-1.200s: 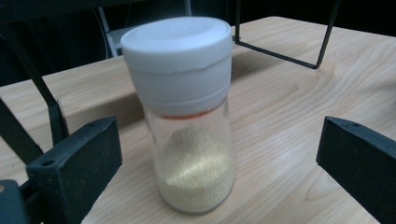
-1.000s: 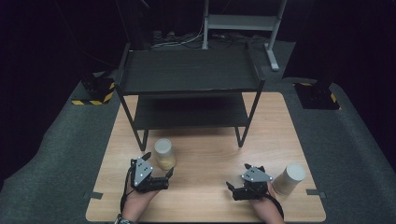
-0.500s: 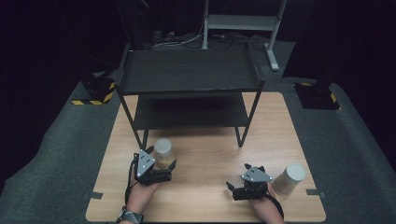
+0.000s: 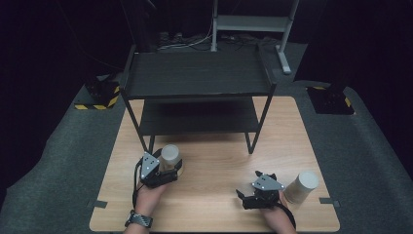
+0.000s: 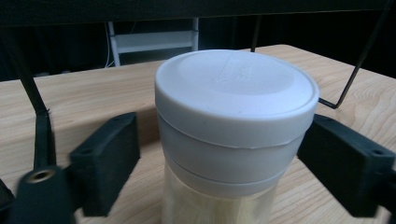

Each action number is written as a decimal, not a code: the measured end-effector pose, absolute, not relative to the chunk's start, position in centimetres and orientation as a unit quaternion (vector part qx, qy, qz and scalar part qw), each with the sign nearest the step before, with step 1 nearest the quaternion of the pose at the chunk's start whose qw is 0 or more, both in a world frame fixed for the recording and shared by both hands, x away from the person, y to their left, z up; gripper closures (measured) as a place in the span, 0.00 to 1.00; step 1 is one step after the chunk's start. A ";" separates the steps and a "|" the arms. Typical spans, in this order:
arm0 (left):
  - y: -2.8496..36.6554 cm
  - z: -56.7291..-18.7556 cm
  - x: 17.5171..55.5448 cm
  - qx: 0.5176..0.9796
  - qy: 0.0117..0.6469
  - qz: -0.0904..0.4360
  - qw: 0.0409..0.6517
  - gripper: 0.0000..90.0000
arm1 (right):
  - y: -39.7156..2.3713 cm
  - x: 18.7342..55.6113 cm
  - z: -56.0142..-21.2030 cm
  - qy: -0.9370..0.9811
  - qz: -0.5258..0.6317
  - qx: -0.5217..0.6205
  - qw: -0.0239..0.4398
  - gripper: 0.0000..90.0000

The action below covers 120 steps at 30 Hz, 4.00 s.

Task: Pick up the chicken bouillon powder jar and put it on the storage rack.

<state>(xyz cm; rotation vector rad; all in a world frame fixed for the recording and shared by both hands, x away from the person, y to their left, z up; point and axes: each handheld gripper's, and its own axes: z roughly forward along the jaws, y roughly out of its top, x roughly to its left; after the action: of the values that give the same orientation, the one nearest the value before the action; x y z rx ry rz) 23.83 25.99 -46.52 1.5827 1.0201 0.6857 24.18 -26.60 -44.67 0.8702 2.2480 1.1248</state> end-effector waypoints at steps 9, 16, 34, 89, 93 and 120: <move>26.4 -46.9 23.6 0.662 0.417 0.290 0.551 0.37 | -26.7 24.1 -44.7 0.819 0.413 0.320 0.238 0.00; 26.7 -47.2 23.5 0.658 0.416 0.287 0.559 0.37 | -26.7 24.2 -44.7 0.818 0.413 0.321 0.237 0.00; 26.9 -46.3 22.6 0.662 0.412 0.286 0.558 0.37 | -26.9 24.3 -44.7 0.818 0.417 0.321 0.233 0.00; 27.4 -35.8 19.7 0.620 0.348 0.309 0.632 0.37 | -27.2 24.4 -44.7 0.818 0.421 0.319 0.226 0.00; 27.5 -34.7 20.0 0.616 0.344 0.315 0.634 0.37 | -27.2 24.4 -44.7 0.819 0.421 0.318 0.226 0.00; 27.7 -26.7 22.3 0.586 0.334 0.345 0.653 0.37 | -27.4 24.5 -44.7 0.817 0.424 0.321 0.223 0.00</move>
<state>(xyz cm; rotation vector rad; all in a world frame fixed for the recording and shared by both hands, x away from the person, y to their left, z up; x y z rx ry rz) 22.32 27.74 -26.68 1.3306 0.7578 0.7829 24.50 -27.35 -44.75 0.8858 2.2551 1.1714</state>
